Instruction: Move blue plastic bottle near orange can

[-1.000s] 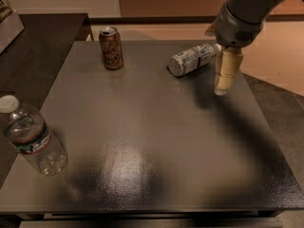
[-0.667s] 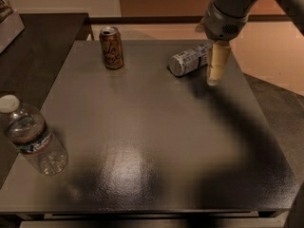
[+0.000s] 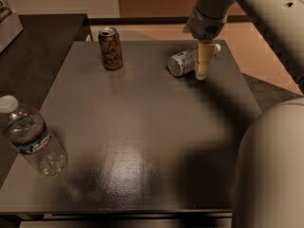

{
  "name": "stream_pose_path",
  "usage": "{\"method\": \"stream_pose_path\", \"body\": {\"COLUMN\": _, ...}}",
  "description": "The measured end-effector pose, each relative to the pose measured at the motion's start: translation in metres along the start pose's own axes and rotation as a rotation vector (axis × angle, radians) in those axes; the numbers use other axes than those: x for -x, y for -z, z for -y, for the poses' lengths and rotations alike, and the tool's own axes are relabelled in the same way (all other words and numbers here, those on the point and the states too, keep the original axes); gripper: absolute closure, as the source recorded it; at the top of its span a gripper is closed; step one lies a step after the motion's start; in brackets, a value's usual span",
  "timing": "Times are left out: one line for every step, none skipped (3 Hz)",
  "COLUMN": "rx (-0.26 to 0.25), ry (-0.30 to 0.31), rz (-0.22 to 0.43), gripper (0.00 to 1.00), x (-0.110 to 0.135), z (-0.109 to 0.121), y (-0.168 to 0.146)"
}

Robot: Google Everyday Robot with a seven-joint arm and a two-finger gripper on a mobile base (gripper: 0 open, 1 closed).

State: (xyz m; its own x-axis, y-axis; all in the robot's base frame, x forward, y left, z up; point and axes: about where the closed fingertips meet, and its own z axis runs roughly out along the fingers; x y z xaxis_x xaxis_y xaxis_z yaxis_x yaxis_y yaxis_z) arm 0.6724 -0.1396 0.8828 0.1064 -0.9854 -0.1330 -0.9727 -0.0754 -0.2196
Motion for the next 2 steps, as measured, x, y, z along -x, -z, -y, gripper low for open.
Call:
{"method": "stream_pose_path", "body": {"rx": -0.008, "ry": 0.016, "rz": -0.015, "gripper": 0.0, "x": -0.001, "z": 0.011, "y": -0.017}}
{"method": "stream_pose_path", "body": {"rx": -0.011, "ry": 0.033, "rz": -0.036, "gripper": 0.0, "x": -0.003, "z": 0.016, "y": -0.029}}
